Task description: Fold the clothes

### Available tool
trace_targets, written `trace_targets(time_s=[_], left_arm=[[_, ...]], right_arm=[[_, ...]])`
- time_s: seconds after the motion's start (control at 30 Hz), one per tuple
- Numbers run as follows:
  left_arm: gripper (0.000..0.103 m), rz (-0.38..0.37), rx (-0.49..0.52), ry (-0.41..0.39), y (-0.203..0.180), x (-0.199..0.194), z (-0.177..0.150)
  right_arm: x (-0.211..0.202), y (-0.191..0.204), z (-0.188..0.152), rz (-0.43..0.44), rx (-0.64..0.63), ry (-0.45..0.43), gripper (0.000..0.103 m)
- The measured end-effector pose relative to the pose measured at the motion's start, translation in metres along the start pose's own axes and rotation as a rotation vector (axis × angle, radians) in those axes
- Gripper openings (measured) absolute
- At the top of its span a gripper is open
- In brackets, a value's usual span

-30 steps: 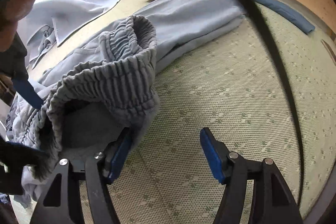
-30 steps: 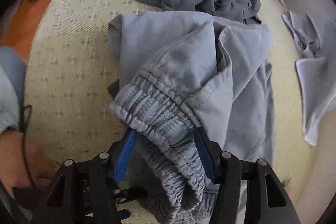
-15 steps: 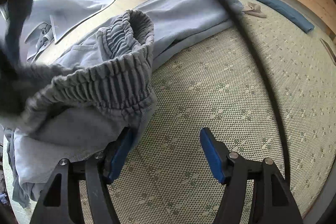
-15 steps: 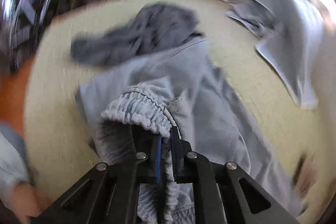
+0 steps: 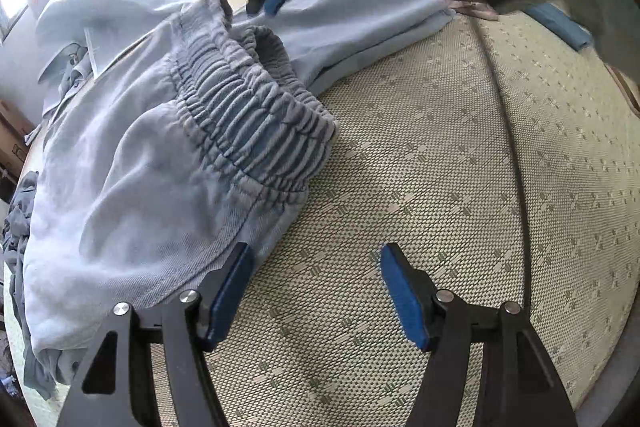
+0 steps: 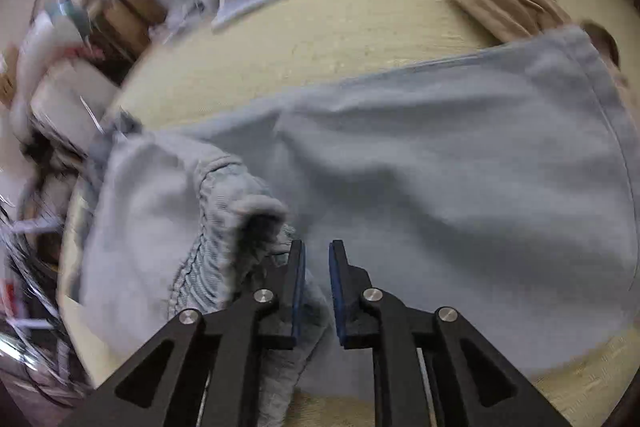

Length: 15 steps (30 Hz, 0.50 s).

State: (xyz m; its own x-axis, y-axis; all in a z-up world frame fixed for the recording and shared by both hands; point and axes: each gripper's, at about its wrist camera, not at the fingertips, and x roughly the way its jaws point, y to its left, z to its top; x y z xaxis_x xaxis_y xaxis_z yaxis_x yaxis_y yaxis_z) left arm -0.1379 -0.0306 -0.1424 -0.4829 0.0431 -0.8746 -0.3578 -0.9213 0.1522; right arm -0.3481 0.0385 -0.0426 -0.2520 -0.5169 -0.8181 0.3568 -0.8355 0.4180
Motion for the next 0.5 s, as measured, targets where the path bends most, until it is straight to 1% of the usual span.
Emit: trace_targets(time_s=[0.03, 0.07, 0.1, 0.13, 0.17, 0.2, 0.27, 0.33, 0.37, 0.43, 0.5], left_arm=[[0.070, 0.001, 0.001, 0.001, 0.000, 0.000, 0.000], [0.070, 0.002, 0.002, 0.000, 0.000, 0.000, 0.001], [0.070, 0.002, 0.003, -0.001, 0.000, -0.001, 0.001], [0.070, 0.002, 0.004, -0.003, -0.001, -0.002, 0.002], [0.070, 0.005, 0.008, -0.005, -0.001, -0.003, 0.002], [0.070, 0.006, 0.011, -0.006, -0.001, -0.004, 0.003], [0.070, 0.003, 0.009, -0.006, 0.000, -0.006, 0.005], [0.070, -0.007, 0.003, -0.008, 0.003, -0.010, 0.008], [0.070, -0.012, 0.000, -0.012, 0.004, -0.012, 0.009], [0.070, -0.020, -0.007, -0.026, 0.007, -0.019, 0.014], [0.070, -0.037, -0.023, -0.040, 0.011, -0.025, 0.018]], right_arm=[[-0.010, 0.000, -0.006, 0.025, 0.004, -0.032, 0.031], [-0.018, 0.001, -0.012, 0.053, 0.000, -0.053, 0.053], [-0.020, 0.002, -0.017, 0.086, -0.004, -0.054, 0.059], [-0.019, 0.002, -0.021, 0.119, -0.006, -0.045, 0.063], [-0.016, 0.003, -0.024, 0.152, -0.005, -0.023, 0.066], [-0.010, 0.002, -0.026, 0.167, 0.001, -0.003, 0.067], [0.004, 0.000, -0.030, 0.171, 0.015, 0.022, 0.068], [0.015, -0.011, -0.032, 0.204, 0.084, 0.037, 0.068], [0.014, -0.020, -0.034, 0.231, 0.134, 0.039, 0.069], [0.014, -0.031, -0.037, 0.328, 0.224, 0.021, 0.069], [0.015, -0.033, -0.042, 0.383, 0.259, 0.011, 0.069]])
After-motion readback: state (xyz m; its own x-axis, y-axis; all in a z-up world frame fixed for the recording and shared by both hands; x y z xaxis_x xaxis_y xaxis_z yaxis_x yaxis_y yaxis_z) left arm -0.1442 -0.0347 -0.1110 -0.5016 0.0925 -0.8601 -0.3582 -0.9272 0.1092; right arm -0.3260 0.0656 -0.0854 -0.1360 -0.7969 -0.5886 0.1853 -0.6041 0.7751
